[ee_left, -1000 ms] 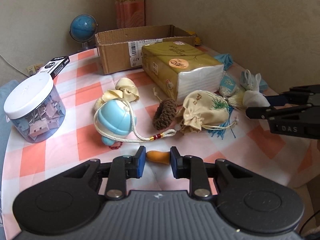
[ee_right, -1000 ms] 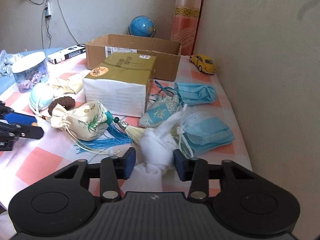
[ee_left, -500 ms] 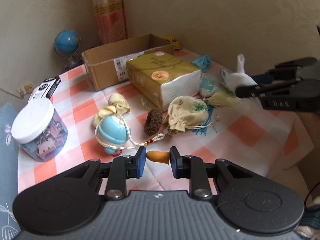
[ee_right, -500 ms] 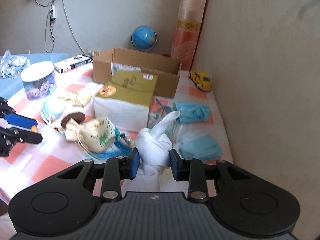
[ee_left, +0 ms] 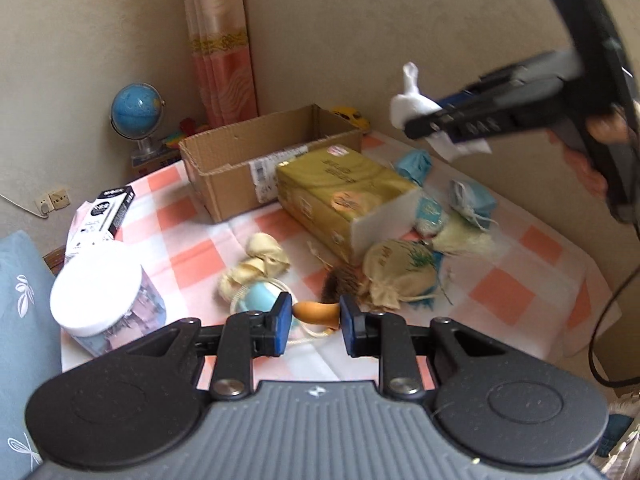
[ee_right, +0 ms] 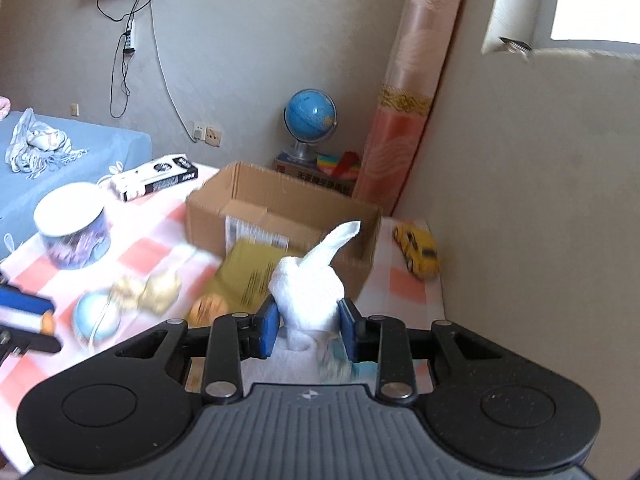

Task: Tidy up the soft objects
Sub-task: 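Carry bunny into cardboard box and release with right gripper while left drops orange cone there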

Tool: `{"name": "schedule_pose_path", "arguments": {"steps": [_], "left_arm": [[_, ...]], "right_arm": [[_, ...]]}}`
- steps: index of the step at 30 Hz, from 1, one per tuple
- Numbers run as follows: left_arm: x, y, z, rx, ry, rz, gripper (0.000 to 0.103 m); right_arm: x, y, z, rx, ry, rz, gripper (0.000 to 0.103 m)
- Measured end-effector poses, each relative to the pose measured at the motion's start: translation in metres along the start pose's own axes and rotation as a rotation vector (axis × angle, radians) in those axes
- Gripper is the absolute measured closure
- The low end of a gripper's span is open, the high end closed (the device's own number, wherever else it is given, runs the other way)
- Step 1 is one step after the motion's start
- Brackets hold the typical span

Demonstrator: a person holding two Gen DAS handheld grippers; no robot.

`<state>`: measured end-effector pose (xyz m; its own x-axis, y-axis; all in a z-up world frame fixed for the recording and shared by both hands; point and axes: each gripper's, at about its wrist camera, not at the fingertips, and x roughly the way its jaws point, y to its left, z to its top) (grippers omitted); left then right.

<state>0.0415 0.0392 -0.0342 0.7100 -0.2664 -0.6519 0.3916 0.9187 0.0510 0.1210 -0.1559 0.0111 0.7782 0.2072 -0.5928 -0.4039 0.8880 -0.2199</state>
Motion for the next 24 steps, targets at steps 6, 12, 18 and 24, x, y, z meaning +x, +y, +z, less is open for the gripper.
{"name": "schedule_pose_path", "arguments": {"steps": [6, 12, 18, 24], "left_arm": [[0.004, 0.017, 0.007, -0.021, -0.013, 0.025, 0.079], [0.010, 0.025, 0.013, -0.034, -0.023, 0.029, 0.079], [0.017, 0.026, 0.022, -0.016, -0.029, 0.019, 0.079], [0.022, 0.025, 0.033, 0.005, -0.023, 0.025, 0.079]], "right_arm": [[0.050, -0.014, 0.045, -0.023, 0.006, -0.011, 0.067], [0.109, -0.029, 0.074, 0.014, 0.044, -0.025, 0.066], [0.142, -0.040, 0.083, 0.078, 0.092, -0.033, 0.029], [0.109, -0.037, 0.069, 0.119, 0.055, 0.013, 0.003]]}}
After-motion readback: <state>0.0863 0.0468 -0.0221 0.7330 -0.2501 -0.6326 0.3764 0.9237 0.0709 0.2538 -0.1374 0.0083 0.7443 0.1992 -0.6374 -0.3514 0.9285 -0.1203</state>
